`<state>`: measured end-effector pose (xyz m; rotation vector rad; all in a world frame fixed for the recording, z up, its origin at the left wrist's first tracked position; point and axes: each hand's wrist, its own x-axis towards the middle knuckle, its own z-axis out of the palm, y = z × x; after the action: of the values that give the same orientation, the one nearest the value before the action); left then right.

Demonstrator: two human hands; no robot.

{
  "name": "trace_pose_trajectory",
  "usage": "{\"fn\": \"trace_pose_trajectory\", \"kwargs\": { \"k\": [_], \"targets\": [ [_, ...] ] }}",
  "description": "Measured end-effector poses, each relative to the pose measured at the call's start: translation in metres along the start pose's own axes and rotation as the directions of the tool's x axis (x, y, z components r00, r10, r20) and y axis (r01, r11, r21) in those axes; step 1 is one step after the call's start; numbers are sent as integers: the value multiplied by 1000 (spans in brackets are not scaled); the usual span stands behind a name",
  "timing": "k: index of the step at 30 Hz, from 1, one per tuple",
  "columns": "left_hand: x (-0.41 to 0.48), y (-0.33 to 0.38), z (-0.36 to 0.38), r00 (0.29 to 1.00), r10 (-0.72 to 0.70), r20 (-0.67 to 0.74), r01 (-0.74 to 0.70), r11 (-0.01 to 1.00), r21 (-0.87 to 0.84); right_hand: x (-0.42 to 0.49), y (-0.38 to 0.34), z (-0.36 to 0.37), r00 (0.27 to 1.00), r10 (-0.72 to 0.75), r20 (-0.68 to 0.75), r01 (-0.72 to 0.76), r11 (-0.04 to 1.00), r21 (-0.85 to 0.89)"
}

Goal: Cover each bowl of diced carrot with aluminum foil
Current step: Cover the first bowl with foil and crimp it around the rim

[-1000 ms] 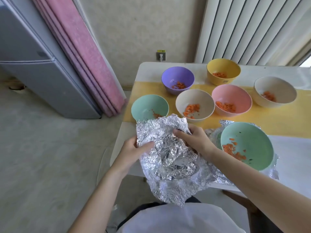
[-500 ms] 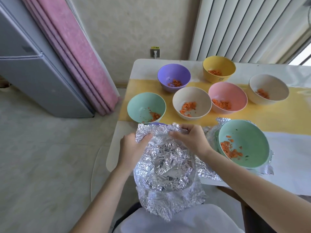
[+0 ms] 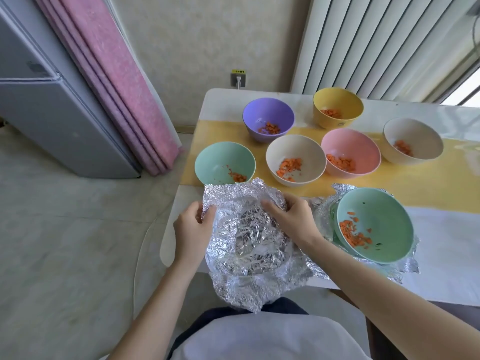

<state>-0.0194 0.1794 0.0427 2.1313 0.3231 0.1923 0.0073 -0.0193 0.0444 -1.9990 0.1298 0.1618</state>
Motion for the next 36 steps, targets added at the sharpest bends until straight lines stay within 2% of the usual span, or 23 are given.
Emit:
{"fn": "trace_pose_trajectory", "kwargs": {
  "k": [2, 4, 5, 7, 10, 15, 19, 21, 23, 27, 28, 29, 31, 33, 34, 36],
  "targets": [
    [2, 3, 0, 993, -114, 14, 115, 988, -107, -2, 6, 2, 1000, 19, -2, -19, 999, -35],
    [3, 2, 1, 944, -306, 126, 329, 909, -255, -2, 8, 3, 998, 36, -47, -37, 999, -28],
    [0, 0, 0, 909, -369, 196, 412, 868, -276, -1, 8, 2, 996, 47, -75, -48, 999, -11],
    [-7, -8, 0, 882, -377, 283, 451, 851, -269, 3, 10, 2, 991, 53, -124, -54, 999, -5],
    [-12, -14, -3, 893, -368, 258, 438, 842, -315, 7, 12, 2, 985, 22, -169, -35, 997, -73],
    [-8, -16, -5, 941, -297, 160, 330, 910, -251, 5, 11, 4, 987, -60, -152, 38, 989, -140],
    [-3, -12, -4, 921, -340, 190, 385, 866, -320, 5, 12, 6, 989, -94, -117, 70, 978, -197],
    [0, -13, -4, 928, -323, 185, 369, 868, -332, 3, 10, 6, 988, -111, -104, 90, 978, -189],
    [2, -16, -5, 946, -296, 130, 322, 893, -313, 2, 10, 6, 987, -118, -107, 99, 981, -169],
    [3, -17, -3, 984, -171, -48, 163, 978, -132, 3, 12, 8, 988, -107, -112, 88, 983, -161],
    [0, -16, -3, 977, -209, -33, 201, 966, -162, 3, 12, 8, 988, -107, -116, 88, 984, -154],
    [-3, -17, -3, 953, -300, 50, 303, 926, -224, 3, 11, 8, 987, -108, -123, 89, 985, -150],
    [-10, -20, -4, 826, -452, 337, 553, 765, -329, 5, 10, 6, 984, -107, -144, 84, 984, -156],
    [-20, -23, -6, 711, -460, 532, 668, 680, -304, 9, 11, 3, 981, -101, -168, 75, 985, -153],
    [-25, -25, -6, 697, -446, 561, 678, 666, -312, 12, 12, 1, 978, -97, -186, 70, 987, -146],
    [-31, -24, -7, 725, -434, 535, 661, 658, -361, 17, 17, -2, 972, -82, -222, 53, 990, -133]
  ]
}}
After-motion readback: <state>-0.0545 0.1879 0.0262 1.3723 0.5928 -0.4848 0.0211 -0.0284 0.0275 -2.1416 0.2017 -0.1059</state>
